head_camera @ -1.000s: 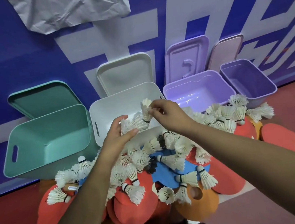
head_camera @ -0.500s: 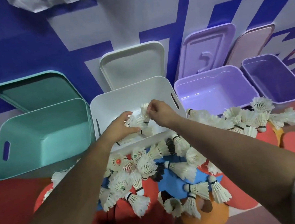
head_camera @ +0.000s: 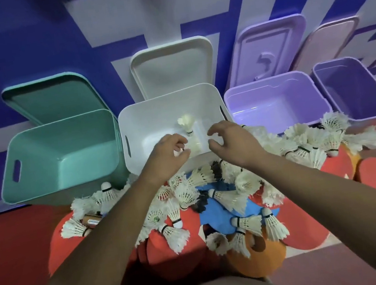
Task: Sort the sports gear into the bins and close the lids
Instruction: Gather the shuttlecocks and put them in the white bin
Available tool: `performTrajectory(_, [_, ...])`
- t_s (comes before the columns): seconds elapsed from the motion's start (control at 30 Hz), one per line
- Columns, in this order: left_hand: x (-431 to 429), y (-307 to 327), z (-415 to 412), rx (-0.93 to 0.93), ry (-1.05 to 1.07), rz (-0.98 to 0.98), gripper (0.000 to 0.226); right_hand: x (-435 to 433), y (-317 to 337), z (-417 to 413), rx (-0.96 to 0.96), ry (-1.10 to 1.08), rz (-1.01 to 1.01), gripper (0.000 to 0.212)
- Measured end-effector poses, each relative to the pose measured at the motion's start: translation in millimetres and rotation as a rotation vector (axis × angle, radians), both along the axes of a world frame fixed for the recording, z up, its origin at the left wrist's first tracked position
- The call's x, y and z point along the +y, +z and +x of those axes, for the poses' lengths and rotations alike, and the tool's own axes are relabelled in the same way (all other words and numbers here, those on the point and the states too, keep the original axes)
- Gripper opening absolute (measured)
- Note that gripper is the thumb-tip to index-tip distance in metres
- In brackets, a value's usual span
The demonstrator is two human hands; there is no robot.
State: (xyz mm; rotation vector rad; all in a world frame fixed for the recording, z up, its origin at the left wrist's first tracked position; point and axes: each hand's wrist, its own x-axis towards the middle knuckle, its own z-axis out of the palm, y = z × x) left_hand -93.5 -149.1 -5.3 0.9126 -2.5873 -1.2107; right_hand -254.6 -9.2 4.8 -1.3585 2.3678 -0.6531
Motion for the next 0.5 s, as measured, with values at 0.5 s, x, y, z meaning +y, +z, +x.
performTrajectory(0.5, [93.3, -72.8, -5.4, -0.381, -0.149, -0.140, 0.059, 113.0, -42.7, 25.0, 0.381, 0.070, 0.315, 0.029])
